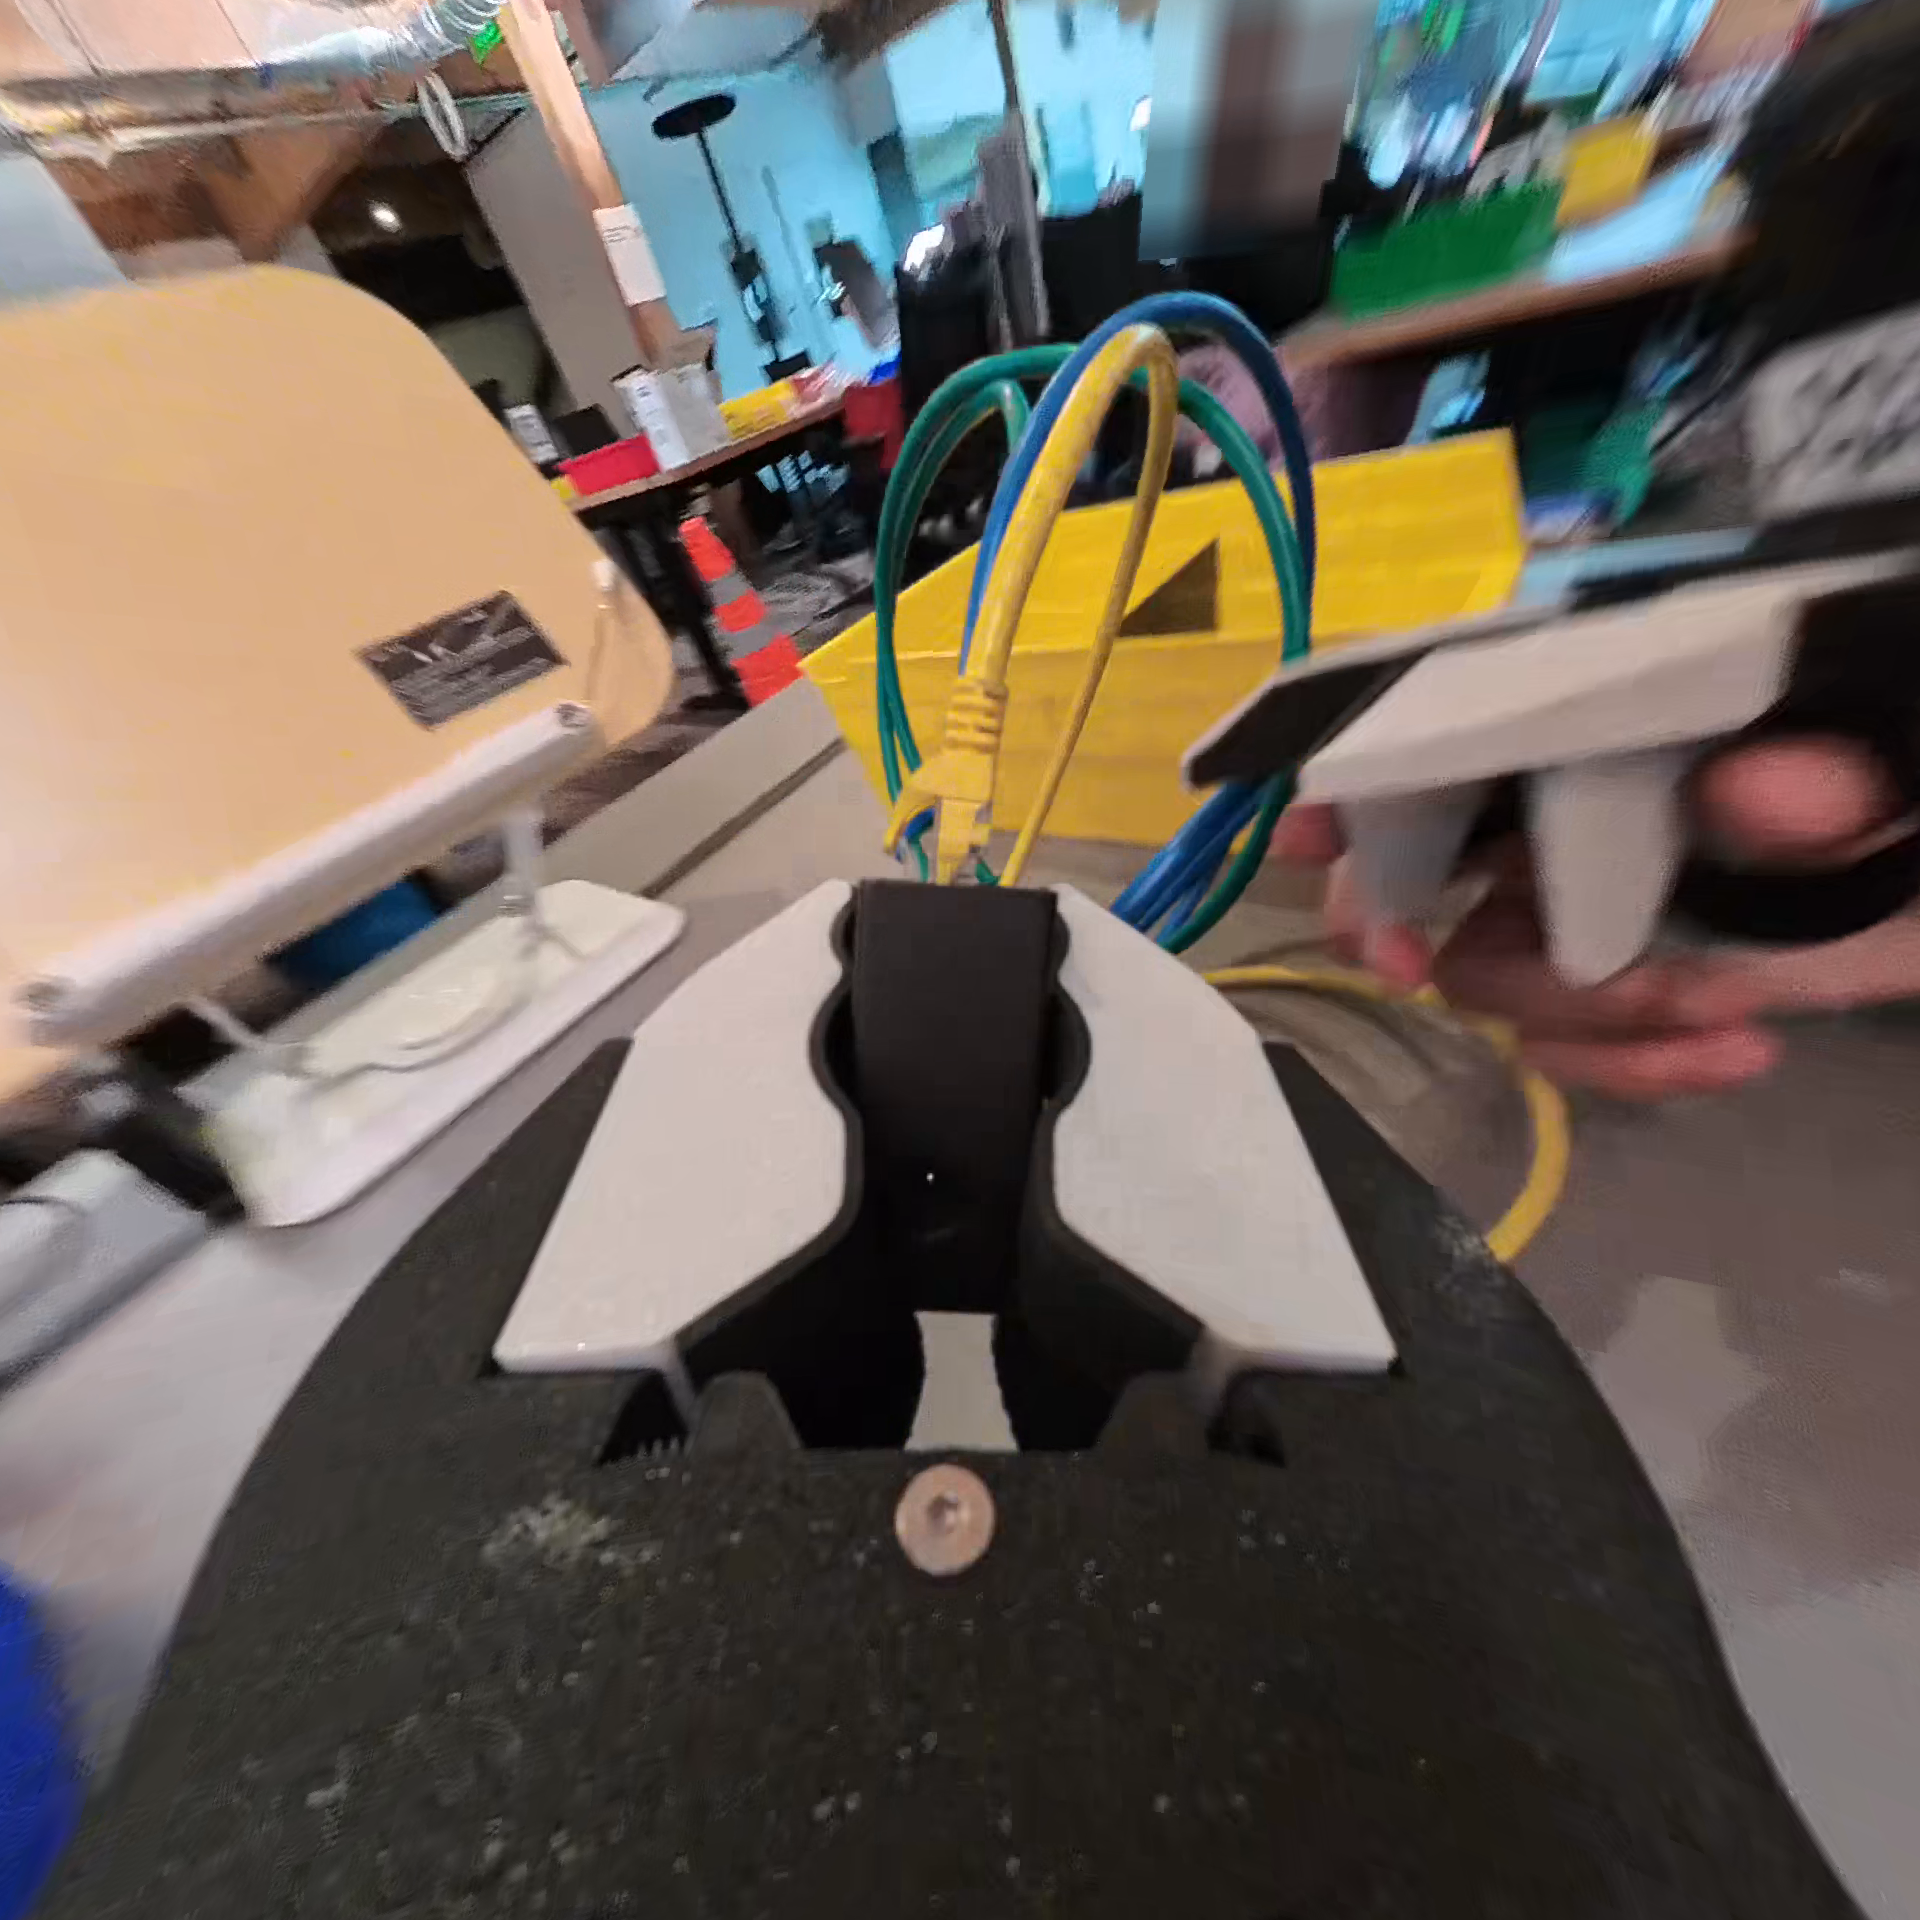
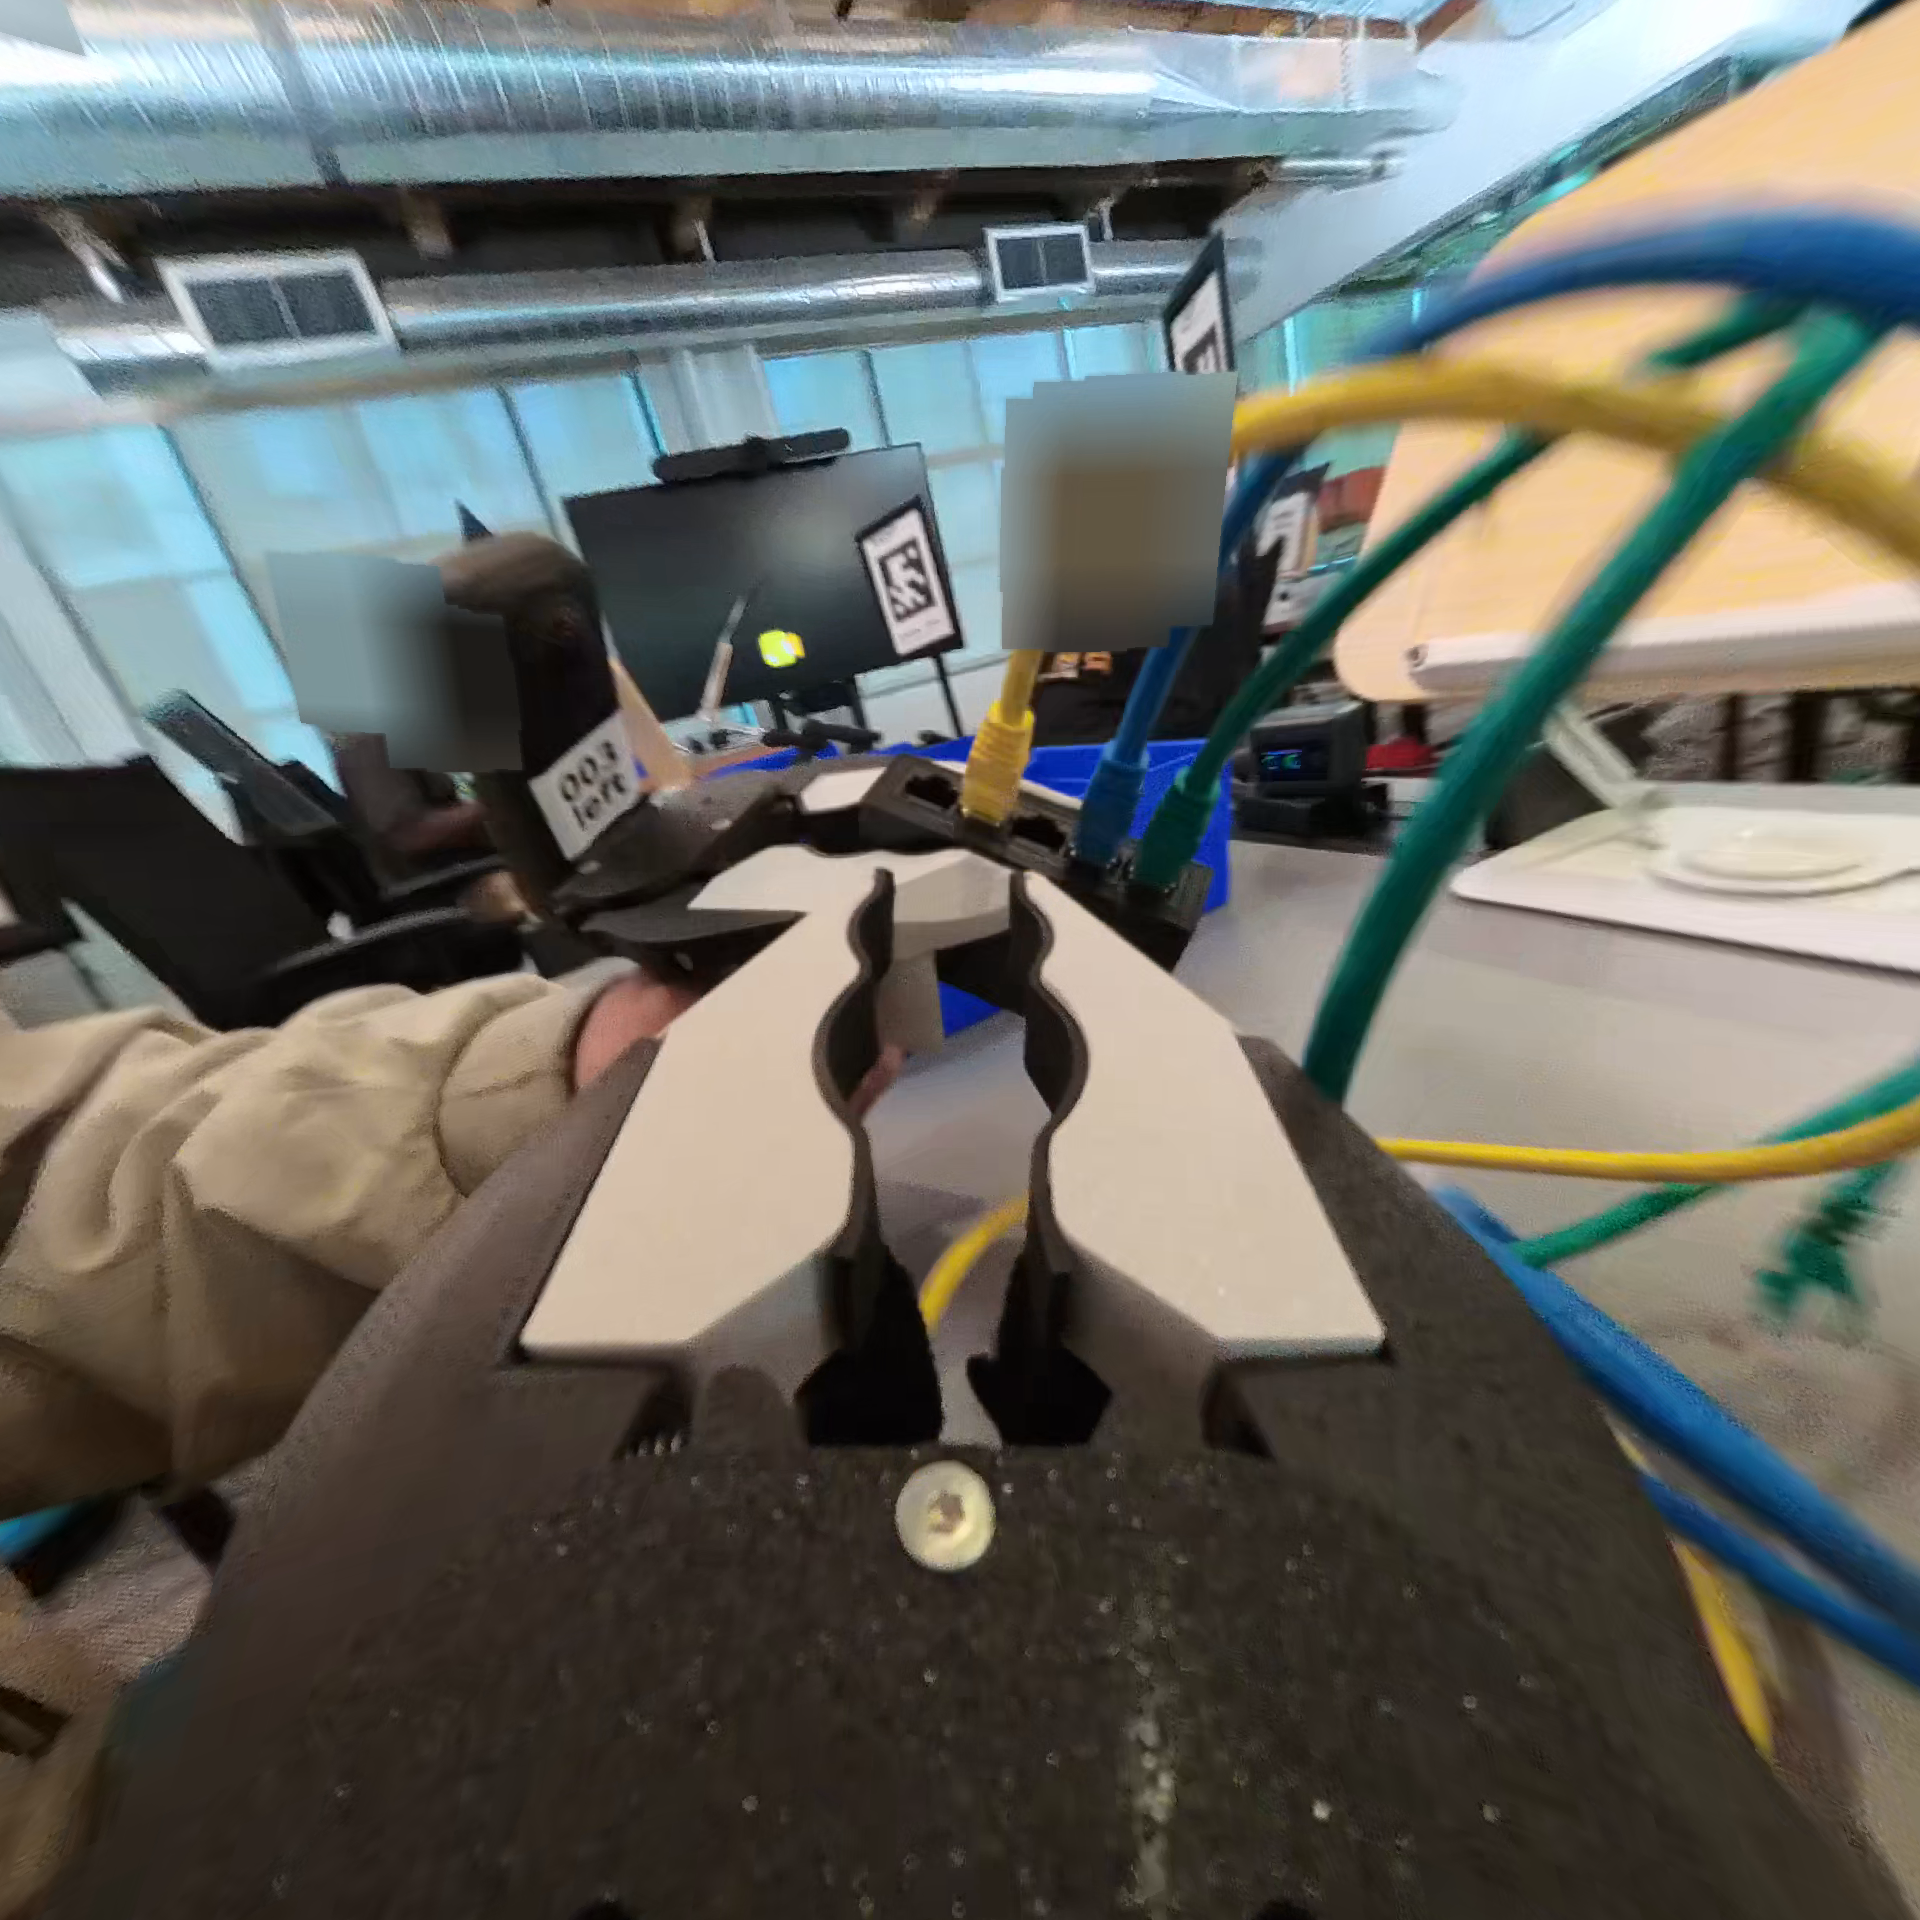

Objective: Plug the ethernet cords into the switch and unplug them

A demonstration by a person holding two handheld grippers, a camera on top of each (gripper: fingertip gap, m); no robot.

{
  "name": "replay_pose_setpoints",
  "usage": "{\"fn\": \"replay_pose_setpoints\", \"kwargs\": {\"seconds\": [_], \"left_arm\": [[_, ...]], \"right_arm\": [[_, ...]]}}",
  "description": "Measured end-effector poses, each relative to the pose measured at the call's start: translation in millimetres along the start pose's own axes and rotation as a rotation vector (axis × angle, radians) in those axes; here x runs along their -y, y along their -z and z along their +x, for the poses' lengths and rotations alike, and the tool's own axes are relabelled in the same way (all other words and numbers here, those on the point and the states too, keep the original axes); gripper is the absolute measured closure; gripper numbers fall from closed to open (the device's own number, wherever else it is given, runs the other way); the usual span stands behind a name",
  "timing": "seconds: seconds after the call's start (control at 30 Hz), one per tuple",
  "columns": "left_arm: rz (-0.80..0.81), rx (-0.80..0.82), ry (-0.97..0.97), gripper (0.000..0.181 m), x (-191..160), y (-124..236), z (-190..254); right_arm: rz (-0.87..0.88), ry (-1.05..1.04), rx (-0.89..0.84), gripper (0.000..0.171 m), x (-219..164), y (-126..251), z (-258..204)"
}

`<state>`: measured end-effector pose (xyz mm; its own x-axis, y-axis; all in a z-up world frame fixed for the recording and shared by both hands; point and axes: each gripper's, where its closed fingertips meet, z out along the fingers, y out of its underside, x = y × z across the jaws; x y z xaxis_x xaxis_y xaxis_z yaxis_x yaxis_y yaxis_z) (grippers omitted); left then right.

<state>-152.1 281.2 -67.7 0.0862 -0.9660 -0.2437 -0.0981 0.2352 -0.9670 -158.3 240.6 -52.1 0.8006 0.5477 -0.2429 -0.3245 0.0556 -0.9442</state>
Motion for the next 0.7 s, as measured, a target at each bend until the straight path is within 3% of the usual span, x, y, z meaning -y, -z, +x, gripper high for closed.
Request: {"fn": "replay_pose_setpoints", "kwargs": {"seconds": [0.07,0.27,0.43,0.53,0.7], "left_arm": [[0.044,-0.047,0.120,0.148,-1.8,-0.8,1.0],[0.148,-0.179,0.384,0.152,-11.0,-0.6,9.9],[0.174,-0.201,0.395,0.152,-8.9,2.6,11.0],[0.212,-0.234,0.431,0.152,-2.4,8.1,9.5],[0.255,-0.315,0.459,0.152,14.5,15.1,14.0]], "right_arm": [[-0.005,-0.048,0.086,0.146,0.6,-7.9,-4.3],[-0.110,0.017,0.049,0.143,0.4,-27.1,12.5],[-0.149,0.042,0.073,0.139,-1.6,-27.4,4.9],[-0.185,0.023,0.245,0.134,3.3,-8.4,-23.1],[-0.137,-0.010,0.138,0.135,16.1,16.8,14.2]]}}
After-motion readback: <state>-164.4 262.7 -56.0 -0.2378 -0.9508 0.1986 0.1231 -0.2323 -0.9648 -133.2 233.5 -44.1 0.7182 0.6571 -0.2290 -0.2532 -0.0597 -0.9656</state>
